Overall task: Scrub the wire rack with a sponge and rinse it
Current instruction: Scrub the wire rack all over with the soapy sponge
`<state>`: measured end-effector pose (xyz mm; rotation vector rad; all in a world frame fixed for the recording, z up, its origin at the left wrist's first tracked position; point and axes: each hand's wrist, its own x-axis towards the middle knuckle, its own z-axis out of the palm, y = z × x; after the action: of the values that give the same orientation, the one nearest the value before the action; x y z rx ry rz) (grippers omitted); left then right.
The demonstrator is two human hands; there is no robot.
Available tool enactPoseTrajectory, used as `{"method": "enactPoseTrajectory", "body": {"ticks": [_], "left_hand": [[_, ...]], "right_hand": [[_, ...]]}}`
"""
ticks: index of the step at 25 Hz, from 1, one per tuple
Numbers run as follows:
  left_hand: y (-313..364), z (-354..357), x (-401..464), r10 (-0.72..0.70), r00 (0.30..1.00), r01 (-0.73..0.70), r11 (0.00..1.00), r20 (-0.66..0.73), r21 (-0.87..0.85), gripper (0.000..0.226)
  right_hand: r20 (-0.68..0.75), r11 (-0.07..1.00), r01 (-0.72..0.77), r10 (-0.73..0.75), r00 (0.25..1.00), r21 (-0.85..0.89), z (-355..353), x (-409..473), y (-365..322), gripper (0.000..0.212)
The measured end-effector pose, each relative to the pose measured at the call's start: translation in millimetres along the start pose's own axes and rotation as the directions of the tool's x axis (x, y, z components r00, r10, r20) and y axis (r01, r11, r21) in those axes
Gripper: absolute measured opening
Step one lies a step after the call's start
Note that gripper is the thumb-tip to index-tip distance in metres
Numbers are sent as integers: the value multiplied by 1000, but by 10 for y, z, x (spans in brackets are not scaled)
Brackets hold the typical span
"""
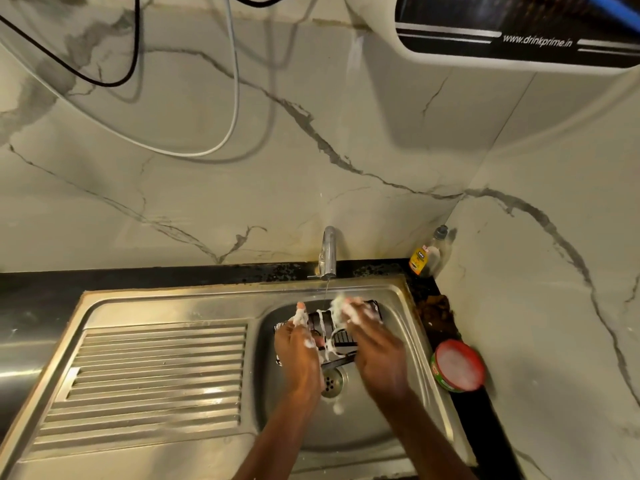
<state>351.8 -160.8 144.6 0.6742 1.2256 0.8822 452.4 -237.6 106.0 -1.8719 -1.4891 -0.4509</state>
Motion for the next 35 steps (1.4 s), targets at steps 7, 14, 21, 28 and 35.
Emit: {"method": "enactPoseTrajectory", "body": {"ticks": [7, 14, 21, 28, 35], "left_hand": [[-83, -21, 9, 85, 995, -81, 995, -62, 53, 23], [-205, -122, 254, 23, 989, -18, 999, -143, 34, 17], [-139, -105, 412, 92, 989, -94, 995, 119, 15, 16], [-8, 73, 500, 50, 982, -54, 998, 184, 19, 15], [-56, 8, 582, 1, 984, -24, 992, 178, 127, 25]], "right_hand": [[78, 999, -34, 35, 996, -12, 21, 8, 157, 40], [62, 993, -115, 112, 992, 38, 163, -129, 21, 48], [64, 919, -389, 385, 921, 66, 210, 24, 87, 69], [-95, 997, -79, 77, 992, -11, 232, -91, -15, 49], [-90, 952, -157, 138, 986, -264, 328, -179, 285, 57]]}}
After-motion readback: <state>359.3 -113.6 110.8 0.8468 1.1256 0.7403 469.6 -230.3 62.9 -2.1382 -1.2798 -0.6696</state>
